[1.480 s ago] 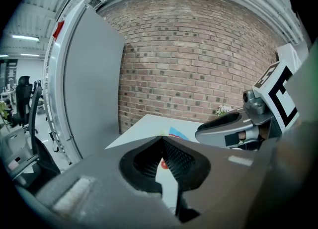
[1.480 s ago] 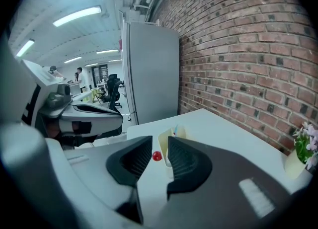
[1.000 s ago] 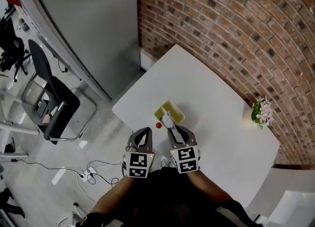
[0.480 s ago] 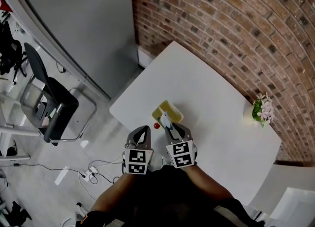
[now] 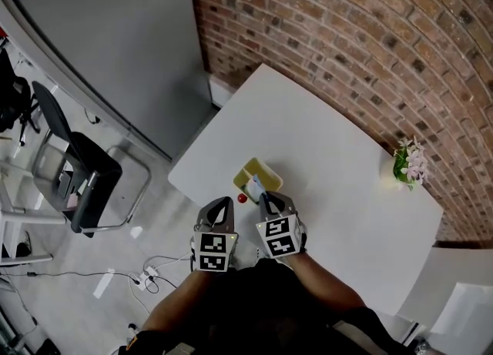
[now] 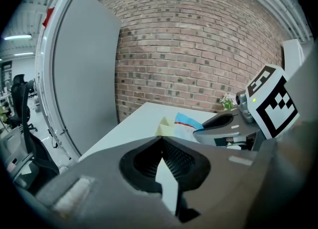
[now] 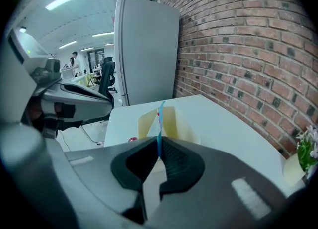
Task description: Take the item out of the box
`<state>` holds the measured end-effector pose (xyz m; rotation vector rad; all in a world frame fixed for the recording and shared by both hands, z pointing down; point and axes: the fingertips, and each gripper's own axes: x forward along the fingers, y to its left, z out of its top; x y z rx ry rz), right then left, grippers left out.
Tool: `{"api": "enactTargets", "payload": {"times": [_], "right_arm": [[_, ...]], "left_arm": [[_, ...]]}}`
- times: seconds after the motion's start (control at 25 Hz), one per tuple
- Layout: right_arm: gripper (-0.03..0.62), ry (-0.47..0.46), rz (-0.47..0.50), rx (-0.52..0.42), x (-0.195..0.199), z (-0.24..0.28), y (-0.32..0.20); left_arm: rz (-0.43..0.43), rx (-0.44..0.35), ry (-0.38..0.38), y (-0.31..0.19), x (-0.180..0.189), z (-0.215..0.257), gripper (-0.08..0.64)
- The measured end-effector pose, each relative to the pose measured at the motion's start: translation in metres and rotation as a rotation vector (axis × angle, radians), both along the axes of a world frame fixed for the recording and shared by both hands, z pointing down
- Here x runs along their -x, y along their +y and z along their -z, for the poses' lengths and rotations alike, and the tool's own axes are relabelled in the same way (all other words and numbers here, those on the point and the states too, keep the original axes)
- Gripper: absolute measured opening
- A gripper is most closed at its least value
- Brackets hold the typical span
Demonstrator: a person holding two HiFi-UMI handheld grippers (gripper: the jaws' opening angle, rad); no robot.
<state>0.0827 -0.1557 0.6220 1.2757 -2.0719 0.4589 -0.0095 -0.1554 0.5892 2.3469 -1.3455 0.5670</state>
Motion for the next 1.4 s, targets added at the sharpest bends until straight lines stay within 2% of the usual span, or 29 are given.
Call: {"api": "enactTargets", "payload": {"times": [0.4,0.88,1.16,1.4], "right_arm": [[0.005,-0.017,-0.018,-0.048,0.002,0.023,0.004],[0.006,-0.055,-0.032,-0.184,0.000,0.090,0.023],[0.005,-0.094,-0.009,-0.251,0.007,0.125,0.041],[0.005,-0.141,0.052,-0.271,0.032,0.148,0.053]], "left_arm": [[0.010,-0.027,0.025,0.007,0.000,0.012,0.005],[0.057,-0.101,0.063,0.025,0.004,0.047,0.005],[0.112,-0.154,0.084,0.043,0.021,0.076,0.005],[0.170,-0.197,0.089,0.057,0.042,0.101,0.005]]}}
